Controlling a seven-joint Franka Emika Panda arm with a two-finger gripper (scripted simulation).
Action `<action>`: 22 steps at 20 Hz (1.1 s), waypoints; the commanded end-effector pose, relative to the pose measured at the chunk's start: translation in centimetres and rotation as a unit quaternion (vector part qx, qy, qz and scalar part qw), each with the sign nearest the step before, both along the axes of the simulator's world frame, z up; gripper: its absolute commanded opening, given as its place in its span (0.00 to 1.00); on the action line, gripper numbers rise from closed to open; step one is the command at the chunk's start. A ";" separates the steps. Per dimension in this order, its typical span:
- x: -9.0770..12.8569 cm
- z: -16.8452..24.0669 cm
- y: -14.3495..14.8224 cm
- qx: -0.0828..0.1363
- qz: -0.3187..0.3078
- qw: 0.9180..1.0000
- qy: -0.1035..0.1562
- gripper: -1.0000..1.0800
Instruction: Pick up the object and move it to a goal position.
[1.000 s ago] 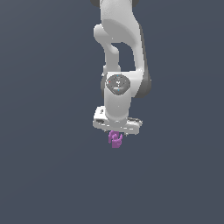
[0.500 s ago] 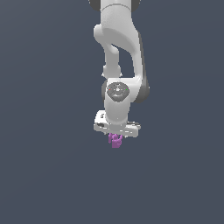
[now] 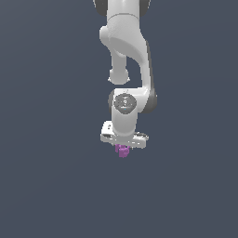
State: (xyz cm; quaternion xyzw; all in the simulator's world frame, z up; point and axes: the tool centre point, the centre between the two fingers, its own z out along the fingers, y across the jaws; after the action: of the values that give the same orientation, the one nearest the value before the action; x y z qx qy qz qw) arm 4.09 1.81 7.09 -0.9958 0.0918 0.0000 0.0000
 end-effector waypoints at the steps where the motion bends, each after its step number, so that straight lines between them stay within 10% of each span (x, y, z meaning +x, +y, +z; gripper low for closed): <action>1: 0.0 0.0 0.0 0.000 0.000 1.000 0.000 0.00; 22: -1.5 4.0 -4.6 0.000 0.000 1.000 0.000 0.00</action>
State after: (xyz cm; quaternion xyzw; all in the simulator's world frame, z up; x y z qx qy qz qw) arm 2.88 -1.76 10.13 -0.9958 0.0913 0.0006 0.0002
